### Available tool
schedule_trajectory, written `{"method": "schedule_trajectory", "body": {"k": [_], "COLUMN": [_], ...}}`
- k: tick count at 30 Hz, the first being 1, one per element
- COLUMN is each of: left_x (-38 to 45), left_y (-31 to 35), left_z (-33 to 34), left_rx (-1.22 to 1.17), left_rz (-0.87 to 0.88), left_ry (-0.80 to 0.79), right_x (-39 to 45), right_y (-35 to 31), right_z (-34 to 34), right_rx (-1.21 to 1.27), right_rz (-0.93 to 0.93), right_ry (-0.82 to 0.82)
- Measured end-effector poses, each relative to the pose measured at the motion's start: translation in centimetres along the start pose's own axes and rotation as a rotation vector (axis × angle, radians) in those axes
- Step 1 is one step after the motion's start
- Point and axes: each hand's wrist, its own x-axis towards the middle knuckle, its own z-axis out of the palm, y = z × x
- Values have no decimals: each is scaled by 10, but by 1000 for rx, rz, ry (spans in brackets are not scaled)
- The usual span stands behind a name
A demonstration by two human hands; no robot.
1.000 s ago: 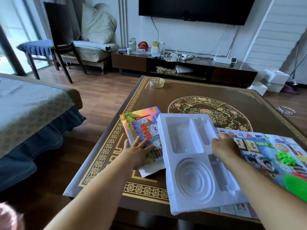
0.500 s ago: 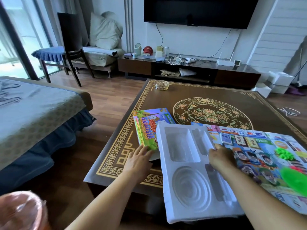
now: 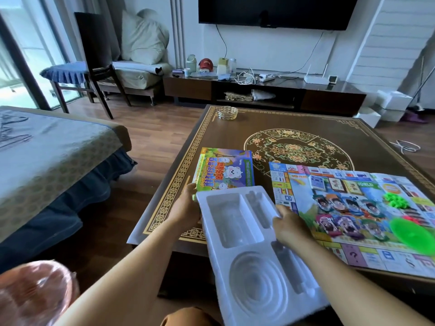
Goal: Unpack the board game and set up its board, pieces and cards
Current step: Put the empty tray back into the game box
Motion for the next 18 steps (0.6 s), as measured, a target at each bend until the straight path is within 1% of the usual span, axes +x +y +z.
{"method": "schedule_trajectory", "body": {"k": [2,4,6,7,9,11,13,16,18], "left_x": [-1,-4,-5,-6,-10,-19,-29,-38,-42], "left_y": [5,7,6,5,6,7,3,-7,-12], "left_z": [-7,-14,-19,-21,-22,-19,-13,-8,-8], "left_rx": [-64,-145,-237,-230,-152,31,173,210,203], "left_rz": [-8,-28,-64,-66,-25,19,32,92,79], "left_ry": [63,163,223,233,184,93,51,69,74], "right_x": [-5,-11,-19,-23,-30,-35,-41,-51,-57], "right_y": [-10,-17,-20,-21,-23,-26,-30,-35,-35], "right_z": [9,18,24,26,29,32,35,36,37], "right_rx": [45,68,45,14,-47,-72,-62,-36,-24], "right_rz": [-10,-12,-20,-26,-36,-38,-26,4,23], "right_ry": [-5,-27,-56,-65,-51,-29,-13,-25,-51]}}
